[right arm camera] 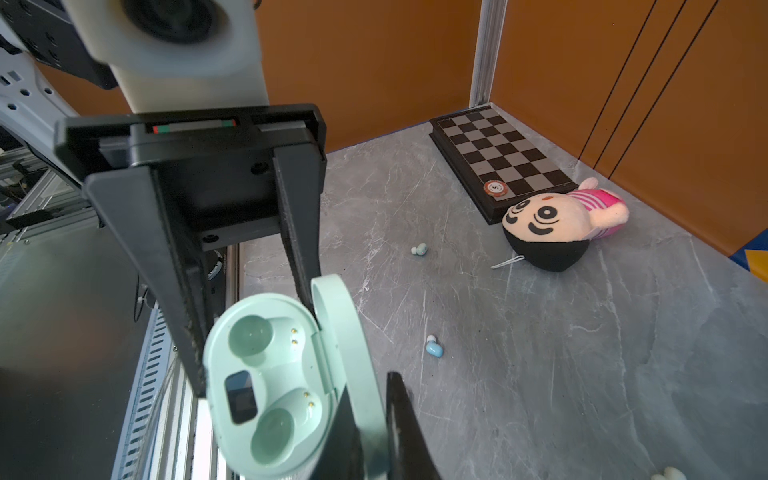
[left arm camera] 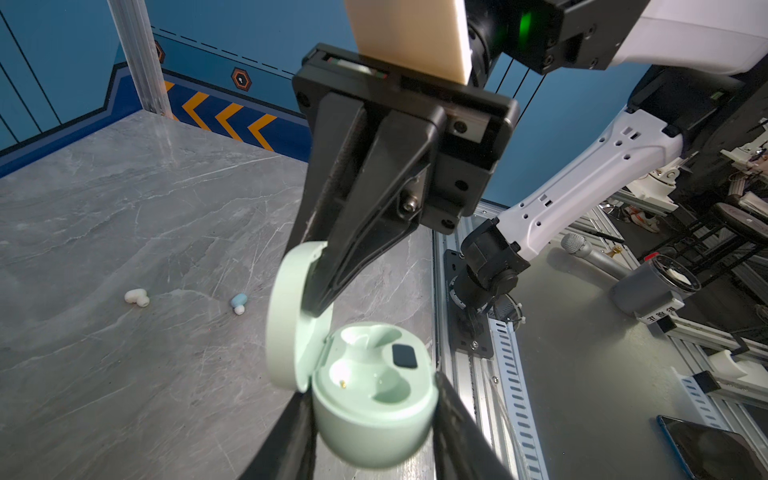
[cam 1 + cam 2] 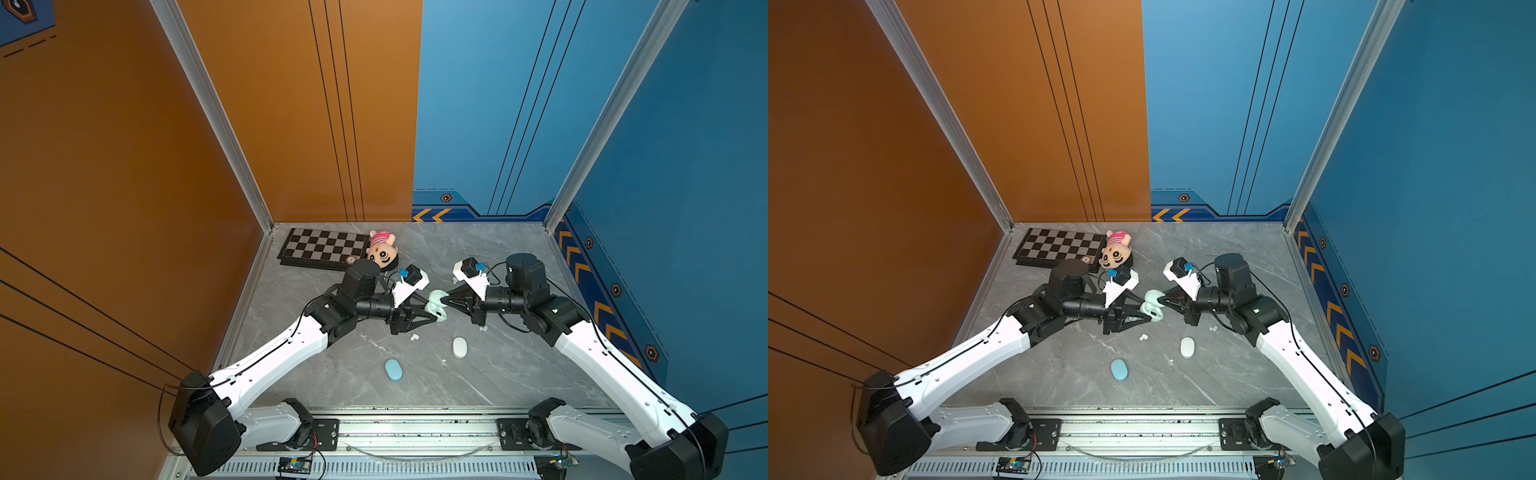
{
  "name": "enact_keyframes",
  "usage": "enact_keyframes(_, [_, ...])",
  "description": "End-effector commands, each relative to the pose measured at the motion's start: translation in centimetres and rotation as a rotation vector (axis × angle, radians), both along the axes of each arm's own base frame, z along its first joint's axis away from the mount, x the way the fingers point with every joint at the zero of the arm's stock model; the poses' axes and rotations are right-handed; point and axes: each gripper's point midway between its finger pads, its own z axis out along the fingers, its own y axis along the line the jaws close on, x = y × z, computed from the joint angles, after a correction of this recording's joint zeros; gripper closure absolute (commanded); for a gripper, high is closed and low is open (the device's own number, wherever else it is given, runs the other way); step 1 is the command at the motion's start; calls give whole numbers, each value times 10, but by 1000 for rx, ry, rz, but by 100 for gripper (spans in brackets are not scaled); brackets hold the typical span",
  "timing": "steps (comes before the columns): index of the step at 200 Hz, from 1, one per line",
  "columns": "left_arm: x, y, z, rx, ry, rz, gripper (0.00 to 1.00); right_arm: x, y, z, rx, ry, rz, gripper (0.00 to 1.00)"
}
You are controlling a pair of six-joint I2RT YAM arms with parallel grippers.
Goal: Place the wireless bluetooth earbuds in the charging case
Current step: 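Pull the lid open with the right gripper while the left gripper holds the case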
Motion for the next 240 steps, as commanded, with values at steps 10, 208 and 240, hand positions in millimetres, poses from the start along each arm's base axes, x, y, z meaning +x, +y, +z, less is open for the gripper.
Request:
enact_keyframes(10, [14,0,12,-20,7,65,75,18,-11,13,1,-109,-112,97])
enact_keyframes(208, [61,-16,40,175,-329,89,48,37,-8,33,-110,-322,-219,97])
enact_keyframes(240, [67,-23,39,190,-340,102,58,30,-6,35,-102,-320,-200,96])
